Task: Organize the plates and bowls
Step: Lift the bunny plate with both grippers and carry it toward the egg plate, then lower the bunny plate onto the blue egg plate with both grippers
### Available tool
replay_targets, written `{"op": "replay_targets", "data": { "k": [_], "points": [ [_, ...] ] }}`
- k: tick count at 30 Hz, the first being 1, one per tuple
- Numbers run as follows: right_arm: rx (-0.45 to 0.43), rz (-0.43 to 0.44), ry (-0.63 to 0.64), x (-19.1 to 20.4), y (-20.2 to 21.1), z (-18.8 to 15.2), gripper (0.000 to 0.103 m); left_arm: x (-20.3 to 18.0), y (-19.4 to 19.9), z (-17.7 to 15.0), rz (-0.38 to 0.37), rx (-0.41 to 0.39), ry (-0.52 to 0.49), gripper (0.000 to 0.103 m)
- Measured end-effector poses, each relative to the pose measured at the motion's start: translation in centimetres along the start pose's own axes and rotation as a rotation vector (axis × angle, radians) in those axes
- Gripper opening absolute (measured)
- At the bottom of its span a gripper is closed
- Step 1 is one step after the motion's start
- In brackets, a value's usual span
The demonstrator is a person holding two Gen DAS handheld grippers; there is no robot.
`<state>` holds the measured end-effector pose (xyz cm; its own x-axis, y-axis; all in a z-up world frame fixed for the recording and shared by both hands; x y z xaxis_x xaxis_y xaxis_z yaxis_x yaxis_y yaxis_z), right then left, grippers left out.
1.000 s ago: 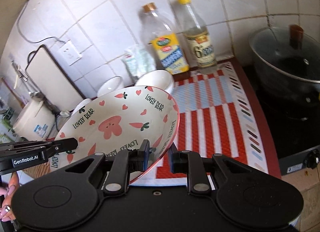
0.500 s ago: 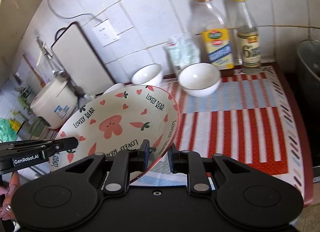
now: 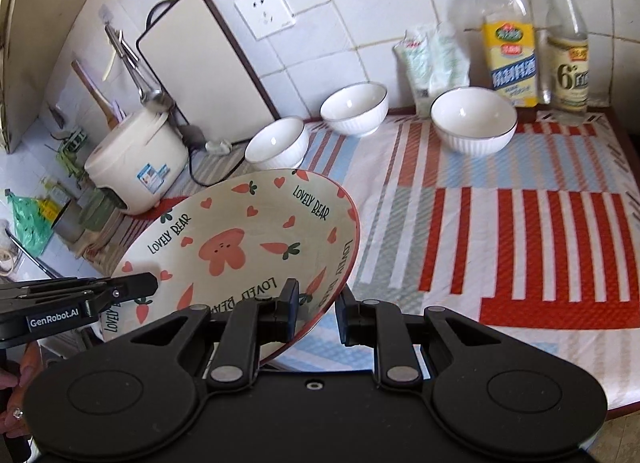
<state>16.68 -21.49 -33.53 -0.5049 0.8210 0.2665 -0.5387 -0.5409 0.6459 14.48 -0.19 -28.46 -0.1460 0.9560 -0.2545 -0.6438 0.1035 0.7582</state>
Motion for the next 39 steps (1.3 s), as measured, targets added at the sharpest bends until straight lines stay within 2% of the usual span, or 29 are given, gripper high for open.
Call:
{"op": "replay_targets", "data": {
  "k": [14, 21, 30, 34, 39],
  "points": [
    [0.094, -0.051, -0.015, 1.7, -4.6, -0.9, 0.024, 4.3, -4.4, -0.4, -0.044, 0.088, 0.004, 0.016],
    [0.139, -0.078, -0.042, 1.8, -7.7, -1.3, 0.024, 6.3, -7.3, -0.4, -0.063, 0.157, 0.003, 0.016],
    [0.175, -0.123, -0.056, 2.0, -9.8, -1.6, 0.024, 7.4, -9.6, 0.0, -0.080, 0.232, -0.009, 0.016],
    [0.181, -0.184, -0.006, 2.4, -10.2, -1.4, 0.026, 7.5, -10.1, 0.1, -0.084, 0.247, -0.006, 0.016],
    [0.179, -0.189, -0.006, 2.2, -10.4, -1.2, 0.026, 7.7, -10.6, 0.0, -0.083, 0.279, 0.011, 0.018]
  ]
}}
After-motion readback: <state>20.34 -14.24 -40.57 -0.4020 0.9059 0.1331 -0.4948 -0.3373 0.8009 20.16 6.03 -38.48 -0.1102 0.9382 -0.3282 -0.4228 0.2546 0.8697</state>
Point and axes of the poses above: each gripper's, at about its wrist camera, not at the fingertips, and y roughly against the way its jaws point, x to its left, z to its top, the point moved 10 cm from there along -y, roughly the way its jaws point, and after that the axes turned 12 degrees about y, right-handed, at the moved point
